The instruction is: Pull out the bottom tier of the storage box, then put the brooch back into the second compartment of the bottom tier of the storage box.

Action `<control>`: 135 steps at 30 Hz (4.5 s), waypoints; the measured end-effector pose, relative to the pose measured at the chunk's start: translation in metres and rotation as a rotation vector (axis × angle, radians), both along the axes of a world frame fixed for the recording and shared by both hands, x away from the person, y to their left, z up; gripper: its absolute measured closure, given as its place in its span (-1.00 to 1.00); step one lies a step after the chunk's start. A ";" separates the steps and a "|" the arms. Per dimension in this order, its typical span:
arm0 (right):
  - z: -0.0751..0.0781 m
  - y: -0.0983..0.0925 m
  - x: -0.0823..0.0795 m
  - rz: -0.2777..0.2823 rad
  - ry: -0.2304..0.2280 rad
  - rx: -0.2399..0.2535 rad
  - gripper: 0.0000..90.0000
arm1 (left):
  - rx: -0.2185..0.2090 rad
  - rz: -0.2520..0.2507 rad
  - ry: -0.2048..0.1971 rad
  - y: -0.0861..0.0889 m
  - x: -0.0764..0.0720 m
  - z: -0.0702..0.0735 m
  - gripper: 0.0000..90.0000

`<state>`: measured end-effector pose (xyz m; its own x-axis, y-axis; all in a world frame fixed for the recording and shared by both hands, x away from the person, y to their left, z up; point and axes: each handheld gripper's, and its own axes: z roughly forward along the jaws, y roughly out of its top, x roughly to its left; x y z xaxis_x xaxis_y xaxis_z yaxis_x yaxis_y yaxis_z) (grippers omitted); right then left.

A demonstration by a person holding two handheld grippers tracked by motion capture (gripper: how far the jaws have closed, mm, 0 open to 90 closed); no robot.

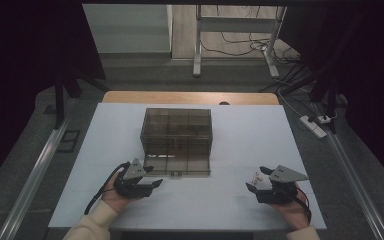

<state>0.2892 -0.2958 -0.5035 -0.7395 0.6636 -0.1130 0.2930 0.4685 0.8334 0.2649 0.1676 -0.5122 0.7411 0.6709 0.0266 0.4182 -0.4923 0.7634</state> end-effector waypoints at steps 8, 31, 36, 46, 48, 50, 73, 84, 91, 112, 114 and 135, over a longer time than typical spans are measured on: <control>0.000 0.000 0.000 0.000 -0.001 -0.001 -0.53 | -0.013 0.049 0.001 0.018 -0.011 0.000 -0.16; 0.000 0.000 0.000 -0.003 -0.003 -0.004 -0.53 | -0.044 0.168 0.006 0.048 -0.022 -0.004 -0.36; 0.001 0.001 -0.001 -0.002 -0.002 -0.008 -0.53 | -0.052 0.170 0.004 0.048 -0.023 -0.004 -0.37; 0.001 0.000 -0.001 -0.004 -0.005 -0.009 -0.53 | -0.052 0.167 0.010 0.048 -0.022 -0.004 -0.42; 0.002 0.000 -0.001 -0.009 -0.007 -0.007 -0.53 | -0.052 0.167 0.012 0.048 -0.022 -0.004 -0.42; 0.002 0.000 -0.001 -0.012 -0.008 -0.007 -0.53 | -0.054 0.169 0.014 0.048 -0.023 -0.005 -0.43; 0.013 -0.004 0.009 -0.115 0.018 -0.079 -0.53 | -0.029 0.159 0.012 0.046 -0.022 -0.005 -0.44; 0.014 -0.009 0.018 -0.146 0.087 -0.135 -0.50 | -0.027 0.158 0.016 0.045 -0.021 -0.005 -0.44; 0.020 -0.002 0.033 -0.195 0.180 -0.181 -0.48 | -0.035 0.162 0.015 0.048 -0.021 -0.004 -0.45; 0.004 0.010 0.046 -0.226 0.310 -0.246 -0.31 | -0.031 0.156 0.009 0.049 -0.021 -0.003 -0.44; 0.002 0.010 0.046 -0.224 0.320 -0.244 -0.28 | -0.032 0.156 0.010 0.049 -0.021 -0.003 -0.44; 0.003 0.014 0.046 -0.191 0.343 -0.205 -0.09 | -0.019 0.154 0.010 0.048 -0.021 -0.004 -0.44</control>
<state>0.3350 -0.2813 -0.5000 -0.6236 0.7813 -0.0261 0.6336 0.5247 0.5686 0.2438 0.2151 -0.5157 0.6296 0.7769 0.0061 0.4952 -0.4072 0.7674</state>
